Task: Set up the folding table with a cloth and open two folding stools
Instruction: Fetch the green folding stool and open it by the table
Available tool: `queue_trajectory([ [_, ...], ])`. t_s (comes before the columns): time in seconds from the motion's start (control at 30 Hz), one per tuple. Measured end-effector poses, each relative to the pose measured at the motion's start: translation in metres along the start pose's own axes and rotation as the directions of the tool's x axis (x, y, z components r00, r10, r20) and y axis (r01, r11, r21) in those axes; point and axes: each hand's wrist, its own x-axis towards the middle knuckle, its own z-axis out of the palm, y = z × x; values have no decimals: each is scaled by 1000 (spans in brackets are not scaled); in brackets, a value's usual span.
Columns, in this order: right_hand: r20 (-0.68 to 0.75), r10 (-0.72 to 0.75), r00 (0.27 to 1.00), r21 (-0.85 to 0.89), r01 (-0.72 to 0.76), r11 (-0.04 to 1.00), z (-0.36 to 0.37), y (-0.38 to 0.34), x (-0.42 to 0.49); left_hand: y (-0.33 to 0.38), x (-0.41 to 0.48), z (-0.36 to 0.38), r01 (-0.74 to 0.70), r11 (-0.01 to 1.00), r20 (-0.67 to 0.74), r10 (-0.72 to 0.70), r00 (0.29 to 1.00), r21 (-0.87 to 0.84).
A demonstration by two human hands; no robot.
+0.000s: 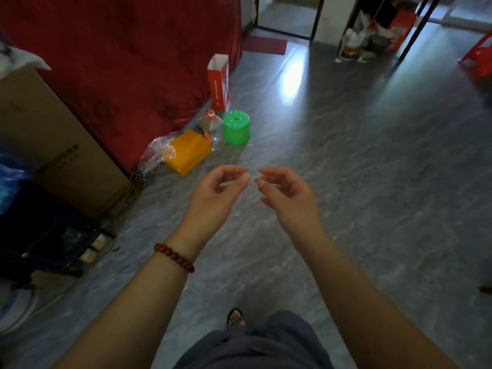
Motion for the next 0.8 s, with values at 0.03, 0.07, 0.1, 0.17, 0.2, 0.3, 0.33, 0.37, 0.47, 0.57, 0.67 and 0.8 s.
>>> queue_trajectory([
  [0.03, 4, 4, 1000, 2, -4, 1000, 2, 0, 13, 1, 14, 0, 5, 1000, 3, -5, 1000, -6],
  [0.07, 10, 8, 1000, 1, -8, 1000, 3, 0, 27, 1, 27, 1, 7, 1000, 5, -7, 1000, -10],
  [0.1, 15, 14, 1000, -2, -14, 1000, 4, -1, 41, 2, 42, 2, 9, 1000, 5, -9, 1000, -12],
  [0.17, 19, 23, 1000, -10, -23, 1000, 3, -1, 73, 3, 73, 4, 4, 1000, -7, -4, 1000, -5],
  [0.2, 21, 25, 999, -15, -25, 1000, 3, -1, 90, 4, 90, 5, 1, 1000, -12, -1, 1000, 0],
  [0.3, 44, 22, 999, -39, -20, 999, 1, -2, 149, 6, 148, 14, -4, 1000, -14, 4, 1000, 5],
  [0.33, 50, 22, 999, -41, -20, 999, 1, -2, 171, 7, 170, 19, -10, 1000, -17, 10, 1000, 3],
  [0.37, 55, 20, 998, -39, -18, 999, -1, -3, 194, 8, 193, 24, -19, 1000, -23, 19, 1000, 0],
  [0.47, 65, 3, 998, -33, -1, 999, -6, -13, 270, 23, 264, 45, -42, 999, -40, 42, 998, -14],
  [0.57, 57, -9, 998, 2, 9, 1000, -15, -32, 340, 45, 328, 62, -57, 998, -34, 57, 998, -10],
  [0.67, 51, -39, 998, 21, 38, 999, -27, -46, 401, 58, 387, 75, -69, 997, -40, 67, 997, -27],
  [0.8, 42, -24, 999, -3, 24, 1000, -38, -44, 460, 57, 442, 93, -34, 999, -42, 33, 999, -38],
])
